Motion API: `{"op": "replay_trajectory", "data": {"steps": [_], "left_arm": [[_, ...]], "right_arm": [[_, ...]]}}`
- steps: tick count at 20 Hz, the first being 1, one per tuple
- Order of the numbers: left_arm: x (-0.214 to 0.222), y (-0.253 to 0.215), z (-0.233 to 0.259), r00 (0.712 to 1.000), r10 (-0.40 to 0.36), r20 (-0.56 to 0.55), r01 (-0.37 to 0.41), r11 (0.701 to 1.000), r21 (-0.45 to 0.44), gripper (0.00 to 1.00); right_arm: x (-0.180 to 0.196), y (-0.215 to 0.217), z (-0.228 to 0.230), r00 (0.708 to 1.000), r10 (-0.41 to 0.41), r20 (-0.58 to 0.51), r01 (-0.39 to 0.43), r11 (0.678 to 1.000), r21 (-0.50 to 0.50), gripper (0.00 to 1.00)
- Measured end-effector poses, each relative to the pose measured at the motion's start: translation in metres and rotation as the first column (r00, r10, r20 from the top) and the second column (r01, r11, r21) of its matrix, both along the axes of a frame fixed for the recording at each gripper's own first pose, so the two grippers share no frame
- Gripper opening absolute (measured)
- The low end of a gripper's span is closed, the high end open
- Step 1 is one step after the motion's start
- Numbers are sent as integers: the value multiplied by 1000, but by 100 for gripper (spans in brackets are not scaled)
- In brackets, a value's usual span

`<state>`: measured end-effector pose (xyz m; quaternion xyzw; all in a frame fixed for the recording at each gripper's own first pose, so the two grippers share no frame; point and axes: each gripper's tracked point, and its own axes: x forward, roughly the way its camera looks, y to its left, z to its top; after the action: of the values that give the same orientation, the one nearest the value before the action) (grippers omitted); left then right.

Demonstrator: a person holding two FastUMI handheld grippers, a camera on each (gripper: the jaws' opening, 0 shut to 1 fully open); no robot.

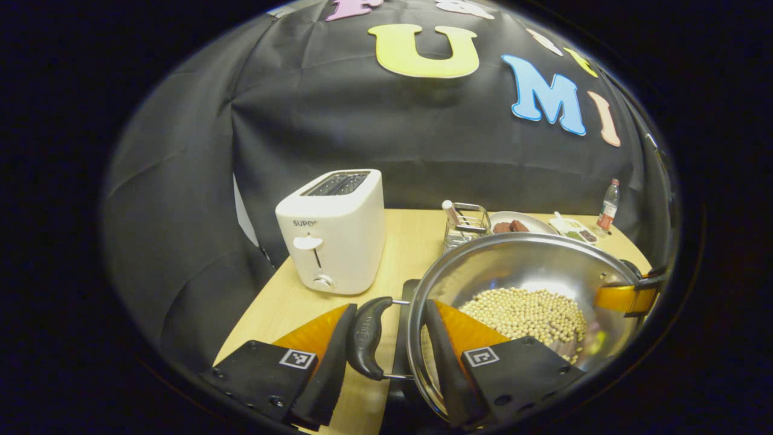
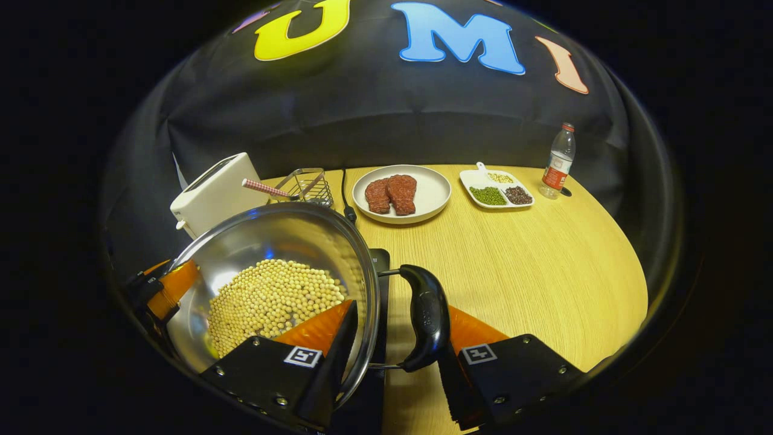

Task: First push the handle of the pot to place it horizontally, then grasp the pot with both hands and set it on the induction cooktop.

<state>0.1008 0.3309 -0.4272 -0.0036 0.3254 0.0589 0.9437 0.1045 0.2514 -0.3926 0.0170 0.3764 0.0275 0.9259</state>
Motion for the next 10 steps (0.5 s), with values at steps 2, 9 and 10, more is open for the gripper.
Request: {"op": "replay_trajectory", "data": {"steps": [2,9,10], "left_arm": [[0,2,-1,1000,3,4,-3,1000,1,71],[2,2,8,999,-14,51,13,999,33,82],[2,0,10,998,-19,59,17,999,30,80]], "right_arm": [[1,-1,-2,1000,0,0,0,1000,-5,69],[-6,0,-13,1000,-4,-29,4,1000,5,70],[-5,-1,-13,1000,9,-22,-9,1000,-7,65]]}}
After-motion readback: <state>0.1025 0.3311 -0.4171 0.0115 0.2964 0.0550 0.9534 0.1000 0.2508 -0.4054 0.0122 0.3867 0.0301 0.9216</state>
